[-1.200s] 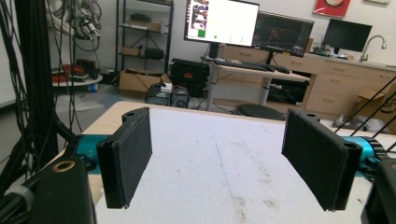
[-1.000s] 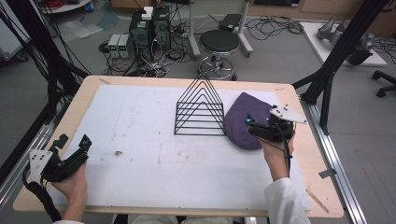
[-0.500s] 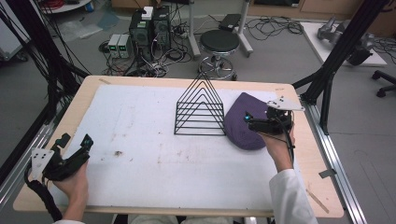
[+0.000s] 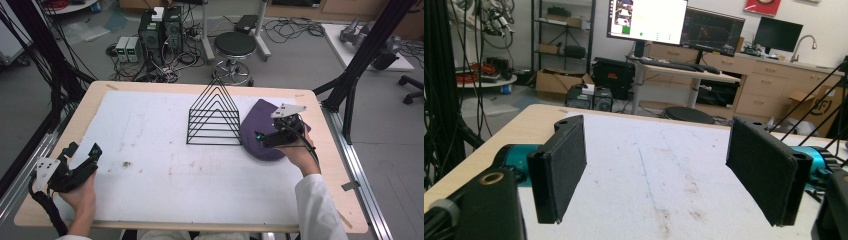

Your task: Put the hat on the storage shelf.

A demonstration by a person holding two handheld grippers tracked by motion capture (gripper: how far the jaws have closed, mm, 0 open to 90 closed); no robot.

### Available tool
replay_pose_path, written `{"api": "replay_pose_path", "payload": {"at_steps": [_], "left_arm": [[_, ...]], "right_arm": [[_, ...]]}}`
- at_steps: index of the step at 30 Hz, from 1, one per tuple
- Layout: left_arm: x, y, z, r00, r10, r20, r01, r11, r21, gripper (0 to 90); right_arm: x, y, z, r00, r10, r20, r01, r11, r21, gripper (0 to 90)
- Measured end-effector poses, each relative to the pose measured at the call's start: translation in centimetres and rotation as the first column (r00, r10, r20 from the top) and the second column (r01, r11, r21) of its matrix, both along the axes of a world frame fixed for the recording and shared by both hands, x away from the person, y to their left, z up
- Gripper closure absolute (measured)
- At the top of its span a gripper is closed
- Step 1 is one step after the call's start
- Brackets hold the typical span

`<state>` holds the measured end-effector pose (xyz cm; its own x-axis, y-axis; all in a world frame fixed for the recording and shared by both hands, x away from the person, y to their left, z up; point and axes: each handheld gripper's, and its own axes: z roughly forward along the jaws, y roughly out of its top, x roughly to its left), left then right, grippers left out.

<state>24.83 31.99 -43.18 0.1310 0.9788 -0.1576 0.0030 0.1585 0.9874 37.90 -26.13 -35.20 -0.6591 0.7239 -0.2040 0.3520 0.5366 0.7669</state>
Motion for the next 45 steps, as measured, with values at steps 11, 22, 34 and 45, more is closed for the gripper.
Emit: {"api": "replay_pose_path", "payload": {"at_steps": [11,22,34,45], "left_arm": [[-0.1,-0.1,0.0,0.9997,-0.023,-0.007,0.023,0.9997,-0.002,24.3],[-0.1,-0.1,0.0,0.9996,-0.027,-0.006,0.027,0.9996,-0.004,24.3],[-0.1,-0.1,0.0,0.9990,-0.045,-0.003,0.044,0.9989,-0.012,24.1],[0.1,-0.2,-0.1,0.9987,-0.050,-0.008,0.050,0.9986,-0.017,23.8]], "right_arm": [[0.5,0.9,-1.1,0.9950,0.082,-0.058,-0.085,0.994,-0.065,5.4],[0.6,-0.4,-2.4,0.9864,0.096,-0.133,-0.114,0.985,-0.129,5.4],[0.5,-1.2,-4.0,0.9468,0.167,-0.275,-0.221,0.959,-0.179,5.4],[0.8,-1.4,-4.7,0.9385,0.168,-0.302,-0.242,0.943,-0.229,5.4]]}}
